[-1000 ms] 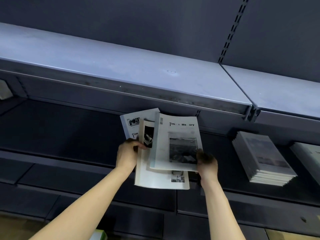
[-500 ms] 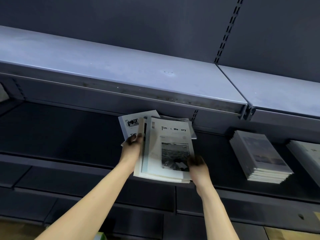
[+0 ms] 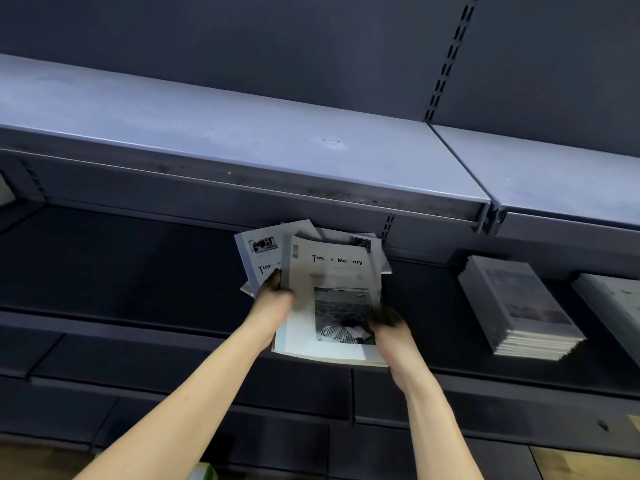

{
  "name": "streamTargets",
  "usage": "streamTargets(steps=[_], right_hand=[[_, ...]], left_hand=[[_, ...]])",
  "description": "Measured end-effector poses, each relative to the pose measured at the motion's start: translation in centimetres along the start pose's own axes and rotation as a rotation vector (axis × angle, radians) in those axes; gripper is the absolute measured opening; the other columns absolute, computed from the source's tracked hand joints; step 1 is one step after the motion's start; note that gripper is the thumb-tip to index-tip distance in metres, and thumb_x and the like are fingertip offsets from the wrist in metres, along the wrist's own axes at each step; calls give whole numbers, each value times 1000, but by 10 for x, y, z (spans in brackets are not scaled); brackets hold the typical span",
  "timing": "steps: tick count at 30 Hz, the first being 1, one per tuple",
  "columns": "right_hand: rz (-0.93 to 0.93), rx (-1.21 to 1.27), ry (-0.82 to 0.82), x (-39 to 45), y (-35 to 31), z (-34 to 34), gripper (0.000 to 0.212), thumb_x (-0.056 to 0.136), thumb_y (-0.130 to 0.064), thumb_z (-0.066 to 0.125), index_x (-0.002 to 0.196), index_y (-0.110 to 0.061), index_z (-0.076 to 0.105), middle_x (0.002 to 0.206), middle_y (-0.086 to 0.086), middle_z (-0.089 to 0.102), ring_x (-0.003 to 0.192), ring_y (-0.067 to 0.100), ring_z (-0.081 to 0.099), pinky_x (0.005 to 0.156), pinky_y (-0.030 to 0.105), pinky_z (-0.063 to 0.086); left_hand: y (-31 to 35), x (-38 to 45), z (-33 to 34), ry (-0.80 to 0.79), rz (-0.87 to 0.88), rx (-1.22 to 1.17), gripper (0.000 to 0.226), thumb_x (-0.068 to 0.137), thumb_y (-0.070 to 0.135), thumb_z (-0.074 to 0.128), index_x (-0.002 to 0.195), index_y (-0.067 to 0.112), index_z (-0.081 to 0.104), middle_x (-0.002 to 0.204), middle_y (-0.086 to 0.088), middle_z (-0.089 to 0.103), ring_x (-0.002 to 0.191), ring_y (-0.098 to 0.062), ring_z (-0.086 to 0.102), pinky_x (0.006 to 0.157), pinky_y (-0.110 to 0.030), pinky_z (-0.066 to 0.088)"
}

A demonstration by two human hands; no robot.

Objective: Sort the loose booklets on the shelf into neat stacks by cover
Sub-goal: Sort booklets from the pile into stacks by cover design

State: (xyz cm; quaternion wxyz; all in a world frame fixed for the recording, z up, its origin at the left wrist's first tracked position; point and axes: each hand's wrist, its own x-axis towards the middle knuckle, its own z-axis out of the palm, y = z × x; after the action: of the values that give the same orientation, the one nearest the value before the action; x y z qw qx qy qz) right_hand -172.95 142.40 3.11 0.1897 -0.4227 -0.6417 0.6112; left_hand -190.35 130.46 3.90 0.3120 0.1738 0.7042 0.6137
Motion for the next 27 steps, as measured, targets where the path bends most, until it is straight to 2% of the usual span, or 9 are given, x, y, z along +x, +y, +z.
streamTargets(steps=[3, 8, 12, 14, 17, 20, 22, 24, 27], right_hand=[[-5, 16, -51, -3, 0, -3, 39, 98, -23, 61, 135, -28, 51, 124, -11, 62, 112, 9, 55, 95, 27, 37], [-21, 77, -19, 0, 3, -8, 44, 90, -4, 67, 130, -21, 58, 117, -9, 68, 111, 10, 60, 93, 28, 43], [-69, 130, 66, 5, 5, -10, 44, 94, -4, 63, 133, -25, 58, 118, -8, 69, 114, 13, 62, 102, 35, 47], [-74, 162, 102, 7, 7, -11, 45, 95, -4, 62, 134, -25, 58, 119, -9, 69, 114, 13, 62, 103, 36, 46], [-53, 201, 124, 11, 11, -10, 43, 95, -4, 62, 134, -24, 59, 118, -7, 70, 115, 16, 63, 105, 39, 46], [-49, 193, 116, 13, 14, -10, 44, 95, -3, 62, 133, -25, 59, 118, -7, 71, 114, 16, 64, 105, 43, 47], [-58, 185, 116, 13, 14, -9, 44, 95, -3, 61, 132, -26, 59, 116, -8, 71, 112, 15, 65, 104, 42, 48], [-51, 190, 126, 13, 15, -8, 43, 95, -4, 62, 132, -26, 60, 116, -8, 72, 111, 15, 66, 103, 42, 48], [-13, 230, 149, 15, 18, -7, 42, 94, -6, 63, 132, -24, 60, 115, -4, 72, 110, 20, 67, 104, 47, 48]], left_hand=[[-4, 0, 2, 22, 40, 28, 60, 88, -11, 43, 141, 16, 48, 129, -2, 62, 112, -14, 59, 75, -9, 45], [-9, -2, 4, 8, 119, 122, 65, 91, -3, 53, 147, 27, 39, 123, 11, 60, 95, 2, 59, 70, -8, 45], [-14, 6, -5, 103, 129, 406, 45, 96, 19, 54, 139, 31, 50, 123, 4, 62, 114, -20, 58, 85, -29, 50], [-19, 13, -16, 234, 42, 616, 50, 95, 27, 52, 143, 37, 43, 143, -6, 48, 133, -32, 40, 101, -40, 41], [-24, 14, -21, 261, -134, 577, 62, 92, 27, 59, 148, 33, 33, 153, -15, 27, 140, -39, 22, 109, -46, 32], [-27, 12, -20, 234, -199, 497, 58, 91, 24, 61, 143, 23, 37, 144, -20, 31, 119, -36, 49, 85, -41, 53], [-31, 12, -19, 211, -186, 495, 60, 94, 21, 57, 148, 22, 31, 131, -15, 50, 99, -26, 61, 64, -32, 53], [-33, 11, -18, 205, -181, 466, 62, 95, 16, 54, 151, 24, 26, 111, -8, 62, 86, -20, 64, 60, -29, 51], [-31, 6, -21, 191, -186, 415, 68, 96, 12, 54, 154, 21, 21, 116, -8, 62, 85, -16, 61, 64, -27, 50]])
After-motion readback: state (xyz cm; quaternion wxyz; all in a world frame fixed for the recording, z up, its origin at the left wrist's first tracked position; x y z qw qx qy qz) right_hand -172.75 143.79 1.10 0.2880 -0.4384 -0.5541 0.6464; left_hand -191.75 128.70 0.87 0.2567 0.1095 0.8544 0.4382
